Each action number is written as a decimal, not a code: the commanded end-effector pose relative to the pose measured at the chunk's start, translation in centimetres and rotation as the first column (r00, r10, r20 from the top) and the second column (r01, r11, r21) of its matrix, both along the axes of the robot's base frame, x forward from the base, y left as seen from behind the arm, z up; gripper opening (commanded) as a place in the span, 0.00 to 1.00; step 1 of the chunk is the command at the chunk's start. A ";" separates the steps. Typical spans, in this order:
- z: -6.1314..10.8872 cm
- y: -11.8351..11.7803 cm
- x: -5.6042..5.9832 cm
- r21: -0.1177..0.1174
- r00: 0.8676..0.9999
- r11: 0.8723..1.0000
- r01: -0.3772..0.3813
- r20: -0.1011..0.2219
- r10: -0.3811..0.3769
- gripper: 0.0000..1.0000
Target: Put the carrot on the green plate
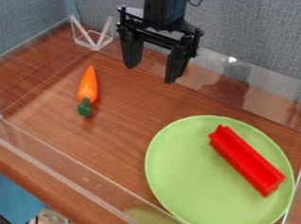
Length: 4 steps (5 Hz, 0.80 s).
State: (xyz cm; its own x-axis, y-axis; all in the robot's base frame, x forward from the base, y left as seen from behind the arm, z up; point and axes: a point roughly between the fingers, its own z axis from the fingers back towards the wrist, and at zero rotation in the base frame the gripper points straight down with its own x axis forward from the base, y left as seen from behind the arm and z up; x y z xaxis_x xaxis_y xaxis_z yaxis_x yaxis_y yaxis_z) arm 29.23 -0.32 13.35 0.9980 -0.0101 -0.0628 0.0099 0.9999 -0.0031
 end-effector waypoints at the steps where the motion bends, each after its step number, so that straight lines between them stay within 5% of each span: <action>1: -0.5 1.8 0.8 0.003 0.999 0.999 -0.034 -0.018 0.034 1.00; 3: -1.5 7.3 -1.1 0.018 0.999 0.999 0.044 -0.003 -0.044 1.00; 4: -2.3 8.3 0.4 0.021 0.999 1.000 -0.014 0.033 0.013 1.00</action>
State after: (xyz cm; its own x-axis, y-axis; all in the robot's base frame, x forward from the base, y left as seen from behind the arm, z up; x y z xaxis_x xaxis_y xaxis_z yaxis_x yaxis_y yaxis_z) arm 29.07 7.35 9.62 0.9967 -0.0106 -0.0802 0.0110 0.9999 0.0054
